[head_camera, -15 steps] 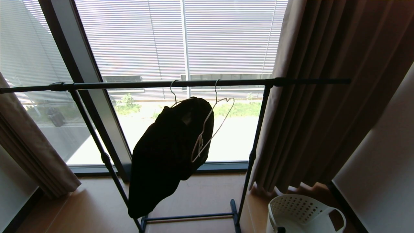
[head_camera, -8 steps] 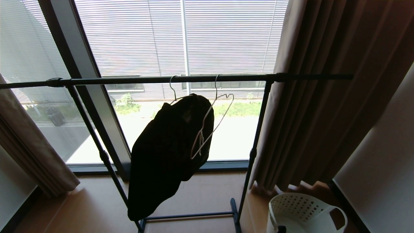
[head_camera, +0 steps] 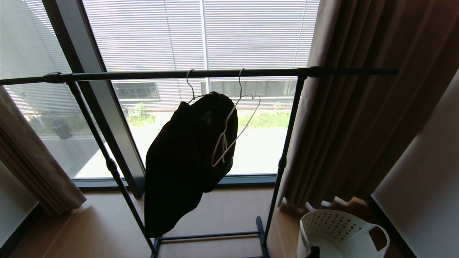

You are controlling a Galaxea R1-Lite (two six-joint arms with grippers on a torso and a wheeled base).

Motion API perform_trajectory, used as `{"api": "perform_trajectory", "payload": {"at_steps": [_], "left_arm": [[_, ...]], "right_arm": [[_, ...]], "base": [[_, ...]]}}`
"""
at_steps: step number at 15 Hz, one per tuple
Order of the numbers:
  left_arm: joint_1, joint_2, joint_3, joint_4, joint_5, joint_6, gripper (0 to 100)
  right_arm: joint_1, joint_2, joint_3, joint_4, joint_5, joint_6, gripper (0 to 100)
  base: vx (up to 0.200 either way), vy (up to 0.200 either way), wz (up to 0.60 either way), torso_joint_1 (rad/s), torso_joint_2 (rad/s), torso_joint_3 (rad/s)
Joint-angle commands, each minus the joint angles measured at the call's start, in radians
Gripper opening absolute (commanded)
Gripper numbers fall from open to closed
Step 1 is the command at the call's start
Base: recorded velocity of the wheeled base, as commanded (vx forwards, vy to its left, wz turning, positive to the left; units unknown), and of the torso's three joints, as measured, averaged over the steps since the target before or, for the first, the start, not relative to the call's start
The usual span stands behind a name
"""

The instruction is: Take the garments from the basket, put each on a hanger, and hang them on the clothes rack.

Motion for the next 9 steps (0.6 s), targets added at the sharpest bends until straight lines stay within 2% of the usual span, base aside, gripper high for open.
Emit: {"api": "perform_trajectory", "payload": {"at_steps": [1, 5, 9], "left_arm": [[-0.001, 0.004, 0.0, 0.0, 0.0, 0.0, 100], [-0.001, 0.004, 0.0, 0.002, -0.004, -0.003, 100], [0.001, 0.004, 0.0, 0.002, -0.004, -0.003, 100]], "right_arm": [[0.0, 0.001, 0.0, 0.0, 0.0, 0.0, 100], [0.0, 0.001, 0.0, 0.0, 0.0, 0.0, 100], [0.0, 0.001, 0.0, 0.0, 0.0, -0.002, 100]], "base": [[0.0, 0.0, 0.0, -0.159, 0.38, 0.212], [0.0, 0.0, 0.0, -0.167, 0.41, 0.246], [0.0, 0.0, 0.0, -0.212, 0.55, 0.336]]}}
